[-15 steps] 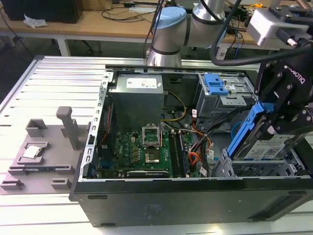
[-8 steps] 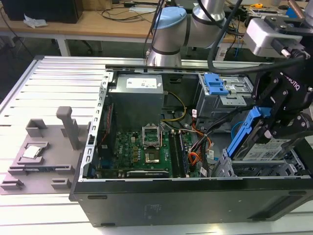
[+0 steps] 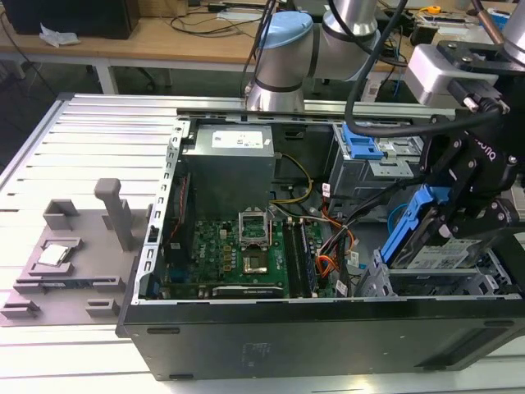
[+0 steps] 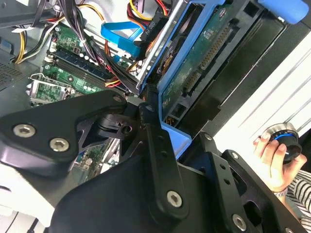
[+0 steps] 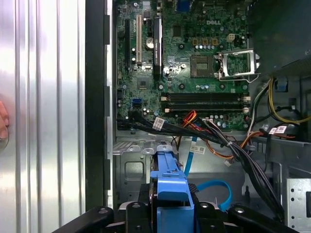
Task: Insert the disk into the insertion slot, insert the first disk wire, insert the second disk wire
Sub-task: 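Insert the disk into the insertion slot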
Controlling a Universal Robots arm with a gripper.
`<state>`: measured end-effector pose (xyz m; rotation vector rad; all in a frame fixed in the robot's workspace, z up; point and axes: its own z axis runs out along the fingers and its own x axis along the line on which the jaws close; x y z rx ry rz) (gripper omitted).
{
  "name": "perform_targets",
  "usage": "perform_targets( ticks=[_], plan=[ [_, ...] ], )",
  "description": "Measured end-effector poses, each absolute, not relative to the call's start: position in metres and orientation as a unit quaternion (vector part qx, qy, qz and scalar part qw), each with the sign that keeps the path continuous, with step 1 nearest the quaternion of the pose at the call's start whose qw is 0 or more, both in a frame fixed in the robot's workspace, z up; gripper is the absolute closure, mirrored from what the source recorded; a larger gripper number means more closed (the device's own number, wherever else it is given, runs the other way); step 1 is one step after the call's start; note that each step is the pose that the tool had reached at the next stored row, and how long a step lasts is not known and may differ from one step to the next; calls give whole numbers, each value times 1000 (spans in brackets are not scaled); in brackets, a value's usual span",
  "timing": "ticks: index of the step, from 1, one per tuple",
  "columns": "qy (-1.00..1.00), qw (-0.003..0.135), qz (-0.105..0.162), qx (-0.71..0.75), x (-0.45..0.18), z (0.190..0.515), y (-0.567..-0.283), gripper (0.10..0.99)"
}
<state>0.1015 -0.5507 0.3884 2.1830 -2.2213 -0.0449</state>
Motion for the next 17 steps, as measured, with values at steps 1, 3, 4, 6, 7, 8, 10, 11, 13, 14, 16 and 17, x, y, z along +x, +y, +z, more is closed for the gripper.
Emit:
perform_targets(
  ticks=[1,3,4,6,7,8,10,11,13,14,16,17],
  plan=[
    [-713,13,-14,701,101,388,-551,718],
    [-713,13,-14,701,101,386,-551,718],
    [-713,13,-14,701,101,384,-551,718],
    [-713,13,-14,701,101,381,-551,718],
    [-713,13,-14,701,101,381,-551,718],
    [-713,14,-14,701,101,381,-551,718],
    [-713,13,-14,701,101,381,-551,718],
    [-713,13,-14,701,101,381,-551,718],
    [-713,13,-14,701,101,381,-551,706],
    [-713,13,-14,701,101,381,-551,643],
    [-713,13,-14,701,101,380,-551,643],
    [-713,13,-14,701,101,380,-551,643]
  ],
)
